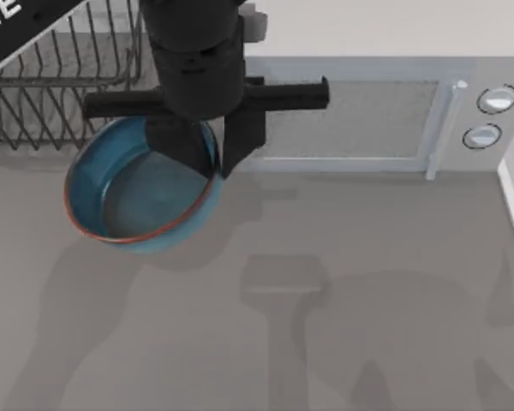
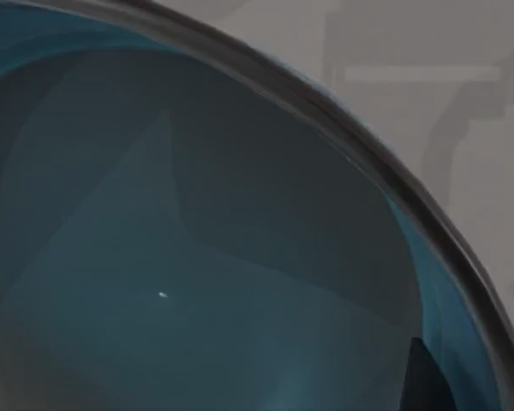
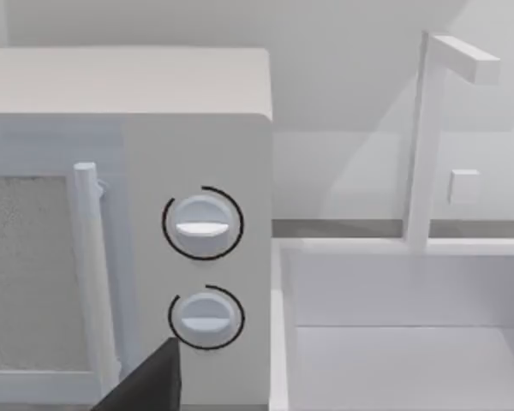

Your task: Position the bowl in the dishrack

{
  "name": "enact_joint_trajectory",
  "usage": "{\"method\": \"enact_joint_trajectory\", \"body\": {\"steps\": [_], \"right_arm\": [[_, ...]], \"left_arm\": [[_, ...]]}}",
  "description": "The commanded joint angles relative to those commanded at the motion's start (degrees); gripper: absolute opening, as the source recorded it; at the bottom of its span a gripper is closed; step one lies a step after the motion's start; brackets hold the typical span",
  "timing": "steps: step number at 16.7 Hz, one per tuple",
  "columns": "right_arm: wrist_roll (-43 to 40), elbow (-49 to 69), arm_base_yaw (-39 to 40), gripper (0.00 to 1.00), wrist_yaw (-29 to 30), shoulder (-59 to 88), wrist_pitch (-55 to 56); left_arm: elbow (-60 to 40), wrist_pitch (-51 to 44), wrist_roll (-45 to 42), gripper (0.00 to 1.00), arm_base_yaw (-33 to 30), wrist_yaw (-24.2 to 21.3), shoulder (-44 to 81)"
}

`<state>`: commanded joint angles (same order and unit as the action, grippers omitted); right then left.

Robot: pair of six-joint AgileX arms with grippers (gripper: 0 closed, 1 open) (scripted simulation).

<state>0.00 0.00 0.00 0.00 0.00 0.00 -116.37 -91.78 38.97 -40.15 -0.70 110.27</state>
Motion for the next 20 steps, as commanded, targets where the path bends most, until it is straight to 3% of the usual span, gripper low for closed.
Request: {"method": "enact_joint_trajectory", "body": {"steps": [6,16,20], "right_arm": [[0.0,0.0,0.0,1.0,0.0,0.0,0.0],[0.0,0.0,0.0,1.0,0.0,0.0,0.0],[0.0,0.0,0.0,1.0,0.0,0.0,0.0]], "left_arm": [[13.28,19.85,-10.33,0.0,13.17,-3.02,-14.9],[44.27,67.86,-33.59,0.0,42.31,-9.25,-48.98],[51.55,77.63,-38.97,0.0,49.52,-10.92,-58.05]]}}
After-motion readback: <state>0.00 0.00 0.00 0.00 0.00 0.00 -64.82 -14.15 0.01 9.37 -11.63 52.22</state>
